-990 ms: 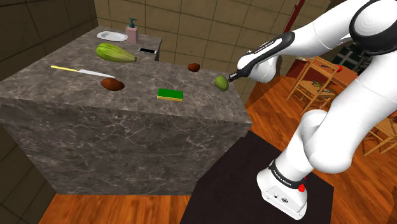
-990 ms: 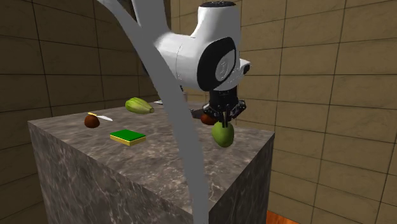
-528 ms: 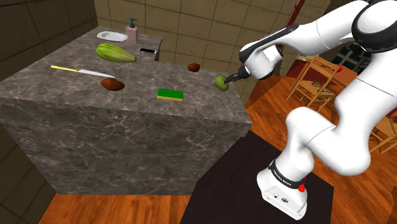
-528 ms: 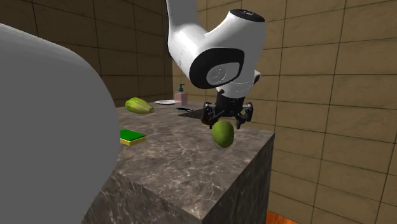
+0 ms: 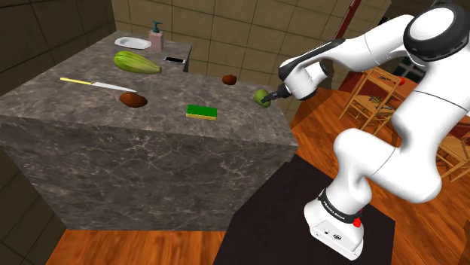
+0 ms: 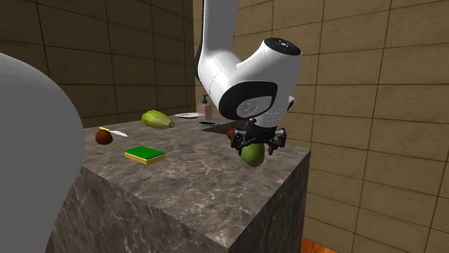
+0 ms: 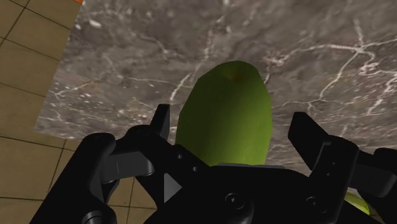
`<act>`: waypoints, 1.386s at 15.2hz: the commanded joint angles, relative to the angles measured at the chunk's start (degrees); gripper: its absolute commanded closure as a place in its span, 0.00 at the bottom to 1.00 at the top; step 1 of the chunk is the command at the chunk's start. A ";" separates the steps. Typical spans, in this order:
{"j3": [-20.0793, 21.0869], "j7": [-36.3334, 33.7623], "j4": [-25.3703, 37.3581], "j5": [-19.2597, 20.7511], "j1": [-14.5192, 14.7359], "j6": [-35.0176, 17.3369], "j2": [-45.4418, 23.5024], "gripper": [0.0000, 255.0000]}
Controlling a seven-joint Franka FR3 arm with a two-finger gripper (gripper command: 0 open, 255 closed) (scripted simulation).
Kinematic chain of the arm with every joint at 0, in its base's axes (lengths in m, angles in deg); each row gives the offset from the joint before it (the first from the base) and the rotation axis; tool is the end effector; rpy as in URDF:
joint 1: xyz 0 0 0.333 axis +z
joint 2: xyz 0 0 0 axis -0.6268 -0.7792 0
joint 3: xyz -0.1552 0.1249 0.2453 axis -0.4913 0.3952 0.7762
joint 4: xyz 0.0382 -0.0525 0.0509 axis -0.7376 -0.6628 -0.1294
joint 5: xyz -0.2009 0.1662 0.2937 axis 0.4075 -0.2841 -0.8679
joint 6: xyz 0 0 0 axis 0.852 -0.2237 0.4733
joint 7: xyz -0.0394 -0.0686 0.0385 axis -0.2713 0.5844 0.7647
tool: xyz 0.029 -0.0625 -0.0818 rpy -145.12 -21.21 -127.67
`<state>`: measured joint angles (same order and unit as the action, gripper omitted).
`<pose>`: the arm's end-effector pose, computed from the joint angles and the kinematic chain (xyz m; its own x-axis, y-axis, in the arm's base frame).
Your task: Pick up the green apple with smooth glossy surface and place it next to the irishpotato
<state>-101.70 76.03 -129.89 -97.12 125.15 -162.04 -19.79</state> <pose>0.4317 -0.2882 0.2892 0.7902 -0.0947 0.6055 -0.1143 -0.9934 -0.0061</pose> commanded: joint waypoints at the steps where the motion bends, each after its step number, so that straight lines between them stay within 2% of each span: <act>1: -0.82 -0.16 0.22 0.24 0.90 -0.15 0.20 0.00; 6: -0.79 -0.15 0.22 0.23 0.87 -0.15 0.19 0.00; 7: -0.79 -0.15 0.22 0.23 0.87 -0.15 0.19 1.00; 16: -0.81 -0.16 0.22 0.25 0.89 -0.15 0.20 1.00; 21: 4.35 -0.85 0.53 -1.87 -4.43 4.66 -4.95 1.00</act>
<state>-98.40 75.46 -129.55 -98.50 121.77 -158.60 -23.48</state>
